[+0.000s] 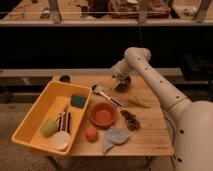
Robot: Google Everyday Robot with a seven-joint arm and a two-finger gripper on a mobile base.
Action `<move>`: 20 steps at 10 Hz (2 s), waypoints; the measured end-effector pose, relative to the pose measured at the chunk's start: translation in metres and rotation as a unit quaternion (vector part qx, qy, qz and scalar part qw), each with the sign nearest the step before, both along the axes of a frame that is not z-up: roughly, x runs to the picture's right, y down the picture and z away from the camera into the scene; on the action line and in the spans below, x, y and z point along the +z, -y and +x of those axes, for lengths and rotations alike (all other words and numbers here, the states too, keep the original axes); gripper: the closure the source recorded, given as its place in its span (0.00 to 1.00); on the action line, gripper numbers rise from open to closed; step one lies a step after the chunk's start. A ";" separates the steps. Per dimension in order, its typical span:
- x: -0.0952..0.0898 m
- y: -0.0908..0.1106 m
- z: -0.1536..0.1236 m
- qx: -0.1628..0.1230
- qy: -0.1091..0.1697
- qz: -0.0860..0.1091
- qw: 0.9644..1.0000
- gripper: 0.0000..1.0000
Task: Place brush in table surface
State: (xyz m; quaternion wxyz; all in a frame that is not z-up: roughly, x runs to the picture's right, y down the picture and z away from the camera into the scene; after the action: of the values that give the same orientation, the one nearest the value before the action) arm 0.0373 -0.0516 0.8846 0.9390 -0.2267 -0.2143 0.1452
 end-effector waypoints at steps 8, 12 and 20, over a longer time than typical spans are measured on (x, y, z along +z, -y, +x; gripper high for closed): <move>0.037 -0.054 -0.055 0.015 -0.004 -0.048 0.999 0.20; 0.069 -0.062 -0.050 0.075 -0.042 -0.074 0.994 0.20; 0.110 -0.082 -0.043 0.134 -0.054 -0.067 0.987 0.22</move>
State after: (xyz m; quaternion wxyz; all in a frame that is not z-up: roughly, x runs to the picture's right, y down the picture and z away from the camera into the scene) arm -0.0056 0.0306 0.9945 0.9038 -0.2504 -0.1810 0.2960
